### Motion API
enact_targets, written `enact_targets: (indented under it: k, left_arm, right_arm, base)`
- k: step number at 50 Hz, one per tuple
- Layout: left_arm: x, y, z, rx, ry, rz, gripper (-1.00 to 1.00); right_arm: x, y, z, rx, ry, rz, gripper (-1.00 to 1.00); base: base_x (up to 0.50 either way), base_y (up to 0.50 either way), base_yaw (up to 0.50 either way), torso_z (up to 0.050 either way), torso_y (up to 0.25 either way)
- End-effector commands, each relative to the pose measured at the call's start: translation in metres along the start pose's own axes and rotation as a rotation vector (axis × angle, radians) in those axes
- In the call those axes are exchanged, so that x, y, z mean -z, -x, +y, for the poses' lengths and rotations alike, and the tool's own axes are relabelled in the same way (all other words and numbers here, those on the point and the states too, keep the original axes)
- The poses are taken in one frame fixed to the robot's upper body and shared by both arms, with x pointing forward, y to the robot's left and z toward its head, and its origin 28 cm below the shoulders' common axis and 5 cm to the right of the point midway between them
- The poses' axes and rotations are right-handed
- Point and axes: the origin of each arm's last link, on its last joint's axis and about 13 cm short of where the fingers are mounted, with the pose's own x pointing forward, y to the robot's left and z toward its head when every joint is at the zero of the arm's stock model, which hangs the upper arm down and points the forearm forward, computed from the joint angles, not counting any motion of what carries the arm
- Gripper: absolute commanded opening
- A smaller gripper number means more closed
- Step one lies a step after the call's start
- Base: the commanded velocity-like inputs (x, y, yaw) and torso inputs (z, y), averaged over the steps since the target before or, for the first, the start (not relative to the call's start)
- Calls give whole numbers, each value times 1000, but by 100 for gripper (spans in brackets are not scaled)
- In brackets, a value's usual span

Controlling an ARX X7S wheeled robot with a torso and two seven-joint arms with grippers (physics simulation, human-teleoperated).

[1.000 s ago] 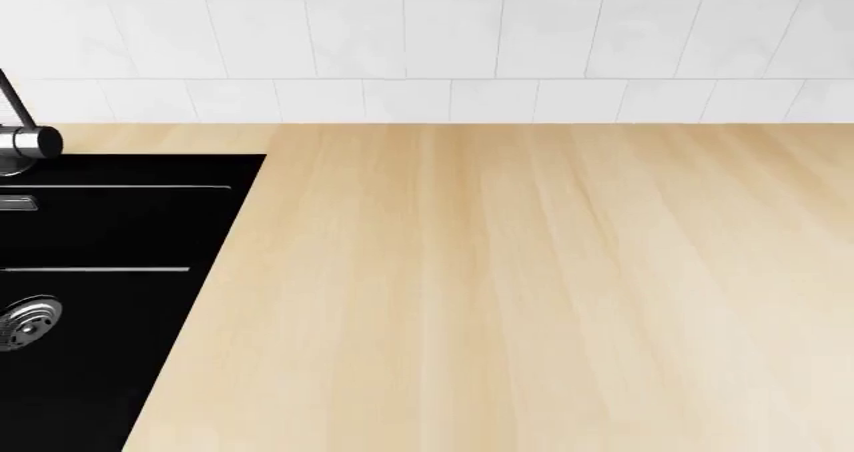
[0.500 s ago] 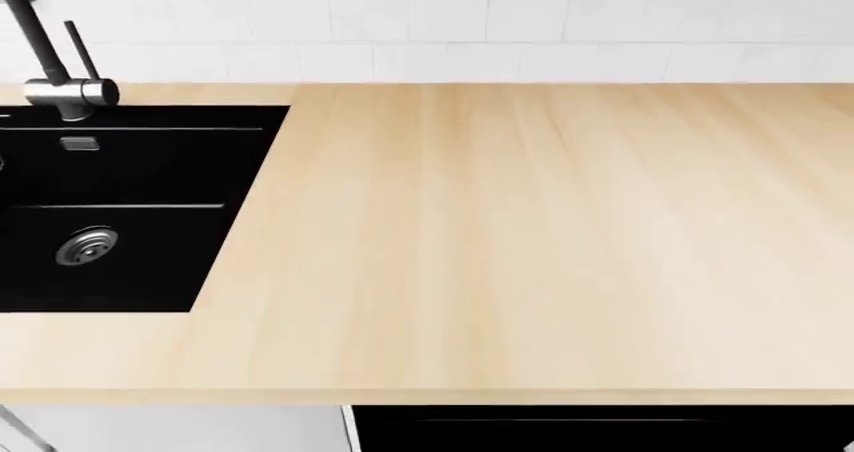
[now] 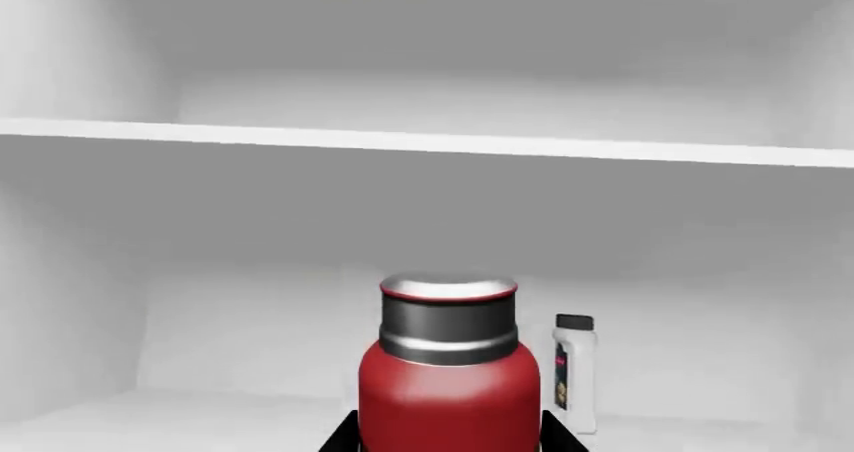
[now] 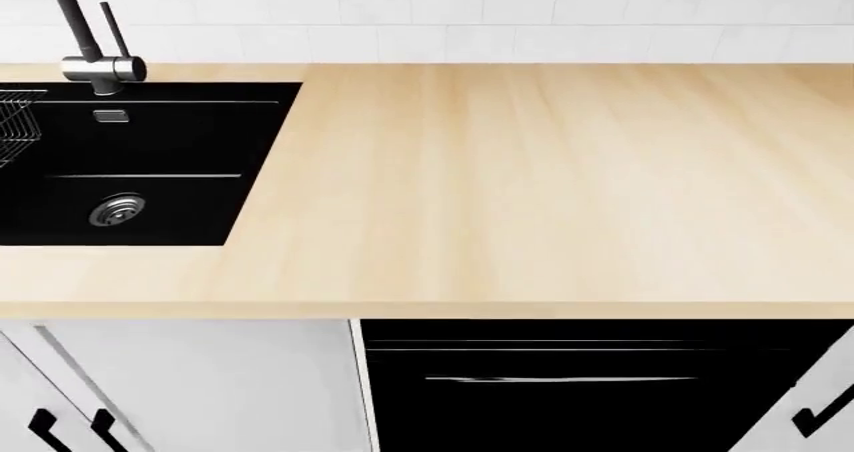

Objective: Pick and place the shaker into the drawer. Then close the cabinet.

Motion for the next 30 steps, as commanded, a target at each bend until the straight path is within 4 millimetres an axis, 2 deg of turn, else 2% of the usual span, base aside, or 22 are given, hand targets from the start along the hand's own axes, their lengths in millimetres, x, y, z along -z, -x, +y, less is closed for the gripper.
enact_targets:
  k: [1, 2, 4, 8, 12, 17, 22, 26, 28, 30]
  left_arm:
    - [66, 8, 2, 51, 109, 203, -100]
    - [76, 17, 0, 77, 121, 217, -100]
    - [79, 39, -10, 170, 123, 175, -100]
    - [107, 64, -4, 227, 139, 224, -100]
    - [130, 83, 3, 267, 107, 241, -100]
    - [152, 104, 17, 316, 66, 268, -100]
    - [159, 127, 28, 371, 33, 271, -100]
    - [165, 141, 39, 384, 23, 286, -100]
    - [170, 147, 44, 388, 15, 288, -100]
    - [173, 149, 48, 379, 11, 275, -100]
  right_arm:
    - [39, -7, 9, -5, -30, 121, -100]
    - [52, -3, 16, -5, -33, 139, -100]
    - [70, 3, 26, -7, -45, 158, -100]
    - [102, 22, 46, -25, -59, 213, -100]
    - [121, 42, 56, -56, -70, 277, -100]
    - [135, 72, 63, -127, -62, 367, -100]
    - [158, 81, 68, -224, -27, 448, -100]
    - [197, 95, 76, -338, 17, 568, -100]
    - [204, 102, 75, -358, 25, 589, -100]
    - [204, 106, 73, -356, 26, 573, -100]
  base:
    - [0, 0, 0, 0, 0]
    - [0, 0, 0, 0, 0]
    - [0, 0, 0, 0, 0]
    - [0, 0, 0, 0, 0]
    - [0, 0, 0, 0, 0]
    - [0, 0, 0, 0, 0]
    - [0, 0, 0, 0, 0]
    - [0, 0, 0, 0, 0]
    - [0, 0, 0, 0, 0]
    - [0, 0, 0, 0, 0]
